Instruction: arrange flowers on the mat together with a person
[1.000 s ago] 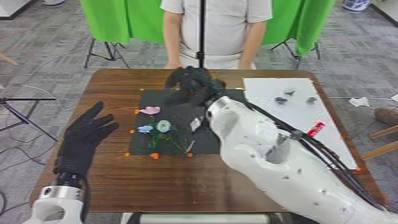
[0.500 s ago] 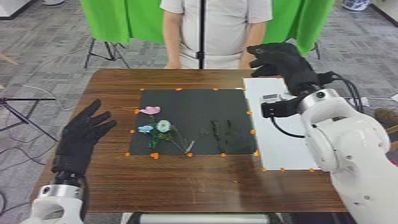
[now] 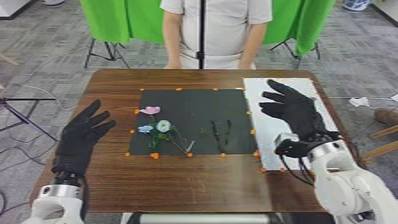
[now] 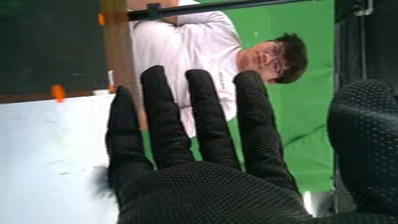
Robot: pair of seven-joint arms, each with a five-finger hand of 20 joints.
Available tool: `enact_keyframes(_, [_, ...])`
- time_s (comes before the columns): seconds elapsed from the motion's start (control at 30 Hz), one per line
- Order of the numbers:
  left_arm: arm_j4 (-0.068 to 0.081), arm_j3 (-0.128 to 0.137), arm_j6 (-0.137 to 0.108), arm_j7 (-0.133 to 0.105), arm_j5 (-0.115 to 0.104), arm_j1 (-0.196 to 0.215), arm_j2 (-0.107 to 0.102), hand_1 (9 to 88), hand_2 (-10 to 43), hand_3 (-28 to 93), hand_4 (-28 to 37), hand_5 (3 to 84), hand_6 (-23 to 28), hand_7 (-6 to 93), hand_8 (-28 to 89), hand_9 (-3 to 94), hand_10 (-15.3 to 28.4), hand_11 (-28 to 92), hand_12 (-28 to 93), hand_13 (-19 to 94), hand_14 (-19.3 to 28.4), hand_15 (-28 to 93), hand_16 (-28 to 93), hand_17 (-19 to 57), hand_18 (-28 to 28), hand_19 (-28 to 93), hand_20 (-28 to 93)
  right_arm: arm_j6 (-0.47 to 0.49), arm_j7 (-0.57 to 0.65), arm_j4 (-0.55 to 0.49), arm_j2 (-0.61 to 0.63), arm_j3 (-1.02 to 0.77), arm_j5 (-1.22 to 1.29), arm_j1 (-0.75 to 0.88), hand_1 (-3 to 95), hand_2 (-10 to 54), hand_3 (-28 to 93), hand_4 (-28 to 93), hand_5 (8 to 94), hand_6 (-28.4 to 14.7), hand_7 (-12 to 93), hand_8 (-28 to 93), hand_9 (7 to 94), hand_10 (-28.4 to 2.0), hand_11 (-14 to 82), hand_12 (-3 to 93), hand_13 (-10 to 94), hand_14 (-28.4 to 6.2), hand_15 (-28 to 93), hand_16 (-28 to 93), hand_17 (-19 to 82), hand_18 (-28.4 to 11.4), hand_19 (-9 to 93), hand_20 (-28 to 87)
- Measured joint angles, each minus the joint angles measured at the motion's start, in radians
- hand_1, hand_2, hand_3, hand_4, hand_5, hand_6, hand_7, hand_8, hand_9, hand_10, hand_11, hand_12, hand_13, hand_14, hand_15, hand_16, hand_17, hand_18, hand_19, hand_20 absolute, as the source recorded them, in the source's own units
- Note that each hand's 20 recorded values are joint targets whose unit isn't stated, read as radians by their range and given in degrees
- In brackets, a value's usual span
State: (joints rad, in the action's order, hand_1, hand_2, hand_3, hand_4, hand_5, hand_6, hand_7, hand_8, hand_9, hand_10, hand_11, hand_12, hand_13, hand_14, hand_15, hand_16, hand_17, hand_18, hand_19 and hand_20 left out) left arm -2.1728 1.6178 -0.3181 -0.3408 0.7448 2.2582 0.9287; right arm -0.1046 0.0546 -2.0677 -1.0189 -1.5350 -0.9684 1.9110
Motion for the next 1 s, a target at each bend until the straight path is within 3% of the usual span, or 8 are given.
enact_keyframes(1.0, [0.002,-0.009,0.001,0.006,0.003,0.007,0.004,24.0,4.2,80,-26.3,36.1,4.2,10.6,-9,37.1,16.7,20,9,29,25.7,43,-5,-8.7,25.9,49,17,0.032,-0.012,-0.010,-0.060,-0.023,0.010,0.102,14.9,7.3,80,-28,41.8,2.7,15,-13,44.2,-13.5,9.6,14.5,34,-19.0,29,17,1,-23.7,48,20])
